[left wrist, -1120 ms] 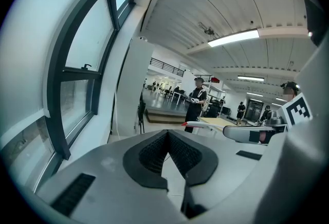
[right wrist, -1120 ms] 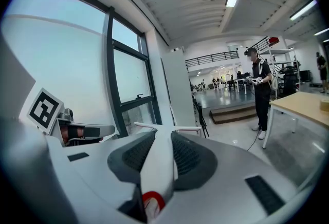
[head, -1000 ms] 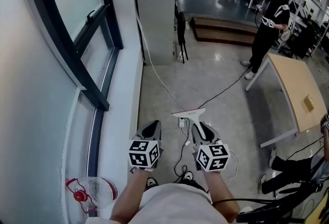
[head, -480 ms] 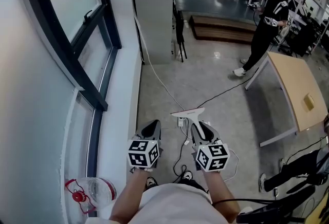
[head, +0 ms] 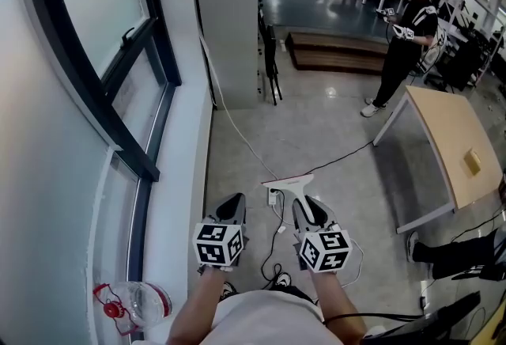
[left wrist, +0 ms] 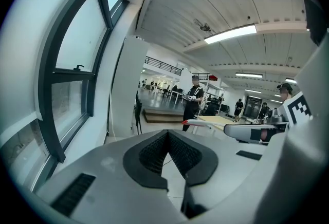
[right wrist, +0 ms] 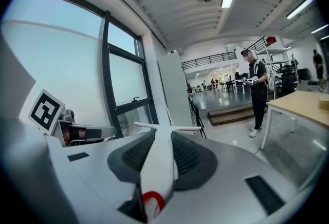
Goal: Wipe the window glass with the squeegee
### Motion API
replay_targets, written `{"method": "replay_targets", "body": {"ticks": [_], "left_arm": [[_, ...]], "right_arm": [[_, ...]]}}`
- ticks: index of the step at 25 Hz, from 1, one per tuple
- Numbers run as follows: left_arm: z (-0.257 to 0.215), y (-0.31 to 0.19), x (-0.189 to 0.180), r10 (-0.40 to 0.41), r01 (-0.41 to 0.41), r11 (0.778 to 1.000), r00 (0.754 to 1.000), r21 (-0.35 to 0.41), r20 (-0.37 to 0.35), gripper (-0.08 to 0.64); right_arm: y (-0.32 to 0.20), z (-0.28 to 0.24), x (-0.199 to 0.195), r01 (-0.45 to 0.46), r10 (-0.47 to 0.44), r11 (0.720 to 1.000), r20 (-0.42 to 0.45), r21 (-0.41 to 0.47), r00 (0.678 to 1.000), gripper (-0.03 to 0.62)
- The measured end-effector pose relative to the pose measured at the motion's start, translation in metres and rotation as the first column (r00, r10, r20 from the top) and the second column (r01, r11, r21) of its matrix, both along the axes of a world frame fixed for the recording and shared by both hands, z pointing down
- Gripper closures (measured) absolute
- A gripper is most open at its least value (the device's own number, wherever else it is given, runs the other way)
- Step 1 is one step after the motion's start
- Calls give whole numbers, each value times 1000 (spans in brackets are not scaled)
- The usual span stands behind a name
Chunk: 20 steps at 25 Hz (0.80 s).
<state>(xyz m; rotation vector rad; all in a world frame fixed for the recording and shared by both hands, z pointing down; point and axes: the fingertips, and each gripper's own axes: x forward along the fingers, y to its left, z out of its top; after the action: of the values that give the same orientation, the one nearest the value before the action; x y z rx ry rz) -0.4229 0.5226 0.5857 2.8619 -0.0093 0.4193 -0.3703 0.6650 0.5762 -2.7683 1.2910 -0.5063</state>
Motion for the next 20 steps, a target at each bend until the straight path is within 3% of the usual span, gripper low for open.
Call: {"method": "replay_targets", "body": {"ticks": [20], "left_arm": [[6,49,40,-97,97,995,995,-23,2,561]], "right_arm": [[38,12,54,115,-114,993,26,-16,993,502]]}}
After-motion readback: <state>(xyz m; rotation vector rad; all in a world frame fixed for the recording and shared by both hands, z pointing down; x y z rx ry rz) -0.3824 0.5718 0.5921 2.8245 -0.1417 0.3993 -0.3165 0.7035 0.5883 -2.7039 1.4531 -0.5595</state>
